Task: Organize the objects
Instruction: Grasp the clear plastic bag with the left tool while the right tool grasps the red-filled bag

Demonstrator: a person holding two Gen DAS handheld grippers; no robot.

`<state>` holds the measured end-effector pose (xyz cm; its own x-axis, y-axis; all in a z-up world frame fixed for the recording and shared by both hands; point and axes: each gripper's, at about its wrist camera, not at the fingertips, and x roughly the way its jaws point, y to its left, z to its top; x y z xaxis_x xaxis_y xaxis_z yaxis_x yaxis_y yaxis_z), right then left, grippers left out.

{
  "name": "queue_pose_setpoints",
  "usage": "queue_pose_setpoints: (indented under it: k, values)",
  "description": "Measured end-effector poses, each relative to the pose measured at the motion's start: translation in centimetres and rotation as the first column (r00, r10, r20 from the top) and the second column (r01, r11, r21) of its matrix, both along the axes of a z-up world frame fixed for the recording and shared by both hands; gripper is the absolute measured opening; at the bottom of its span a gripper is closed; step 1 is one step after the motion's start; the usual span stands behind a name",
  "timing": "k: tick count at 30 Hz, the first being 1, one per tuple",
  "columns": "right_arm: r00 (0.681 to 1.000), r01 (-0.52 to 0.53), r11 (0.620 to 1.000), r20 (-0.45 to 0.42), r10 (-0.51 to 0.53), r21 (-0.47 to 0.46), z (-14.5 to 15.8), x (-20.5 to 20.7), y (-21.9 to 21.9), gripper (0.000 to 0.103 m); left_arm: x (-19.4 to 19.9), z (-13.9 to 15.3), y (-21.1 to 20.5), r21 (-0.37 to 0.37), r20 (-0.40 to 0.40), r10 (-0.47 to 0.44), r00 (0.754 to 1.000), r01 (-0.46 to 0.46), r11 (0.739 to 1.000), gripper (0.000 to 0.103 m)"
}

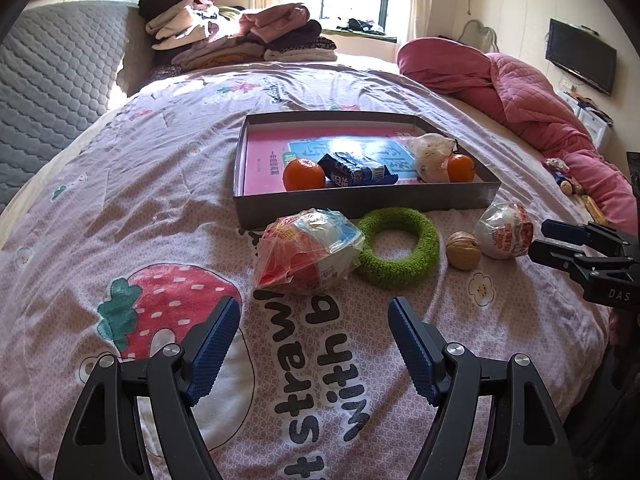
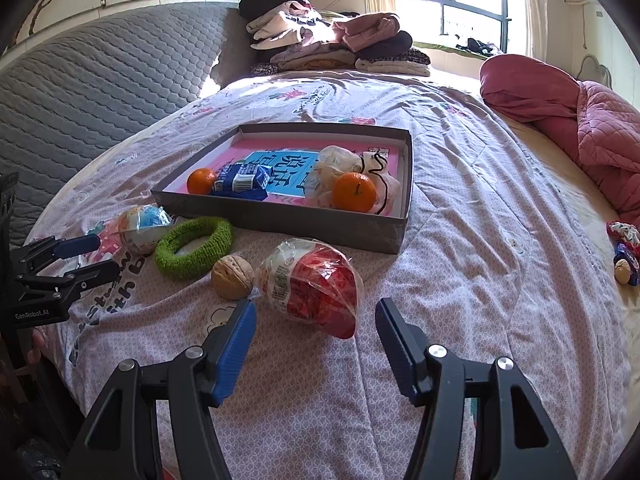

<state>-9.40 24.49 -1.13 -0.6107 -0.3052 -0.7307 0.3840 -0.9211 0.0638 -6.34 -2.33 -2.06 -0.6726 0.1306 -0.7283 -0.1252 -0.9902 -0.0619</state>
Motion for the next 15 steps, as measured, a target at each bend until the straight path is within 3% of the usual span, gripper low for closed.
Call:
queue_pose_setpoints:
  k: [15]
  values:
    - [1.000, 0.006, 1.000, 0.011, -0.006, 0.014, -0.80, -0.36, 0.11, 0.061, -0.98, -1.04, -0.30, -0.007, 0.015, 0.000, 1.000, 0.000, 1.000, 0.078]
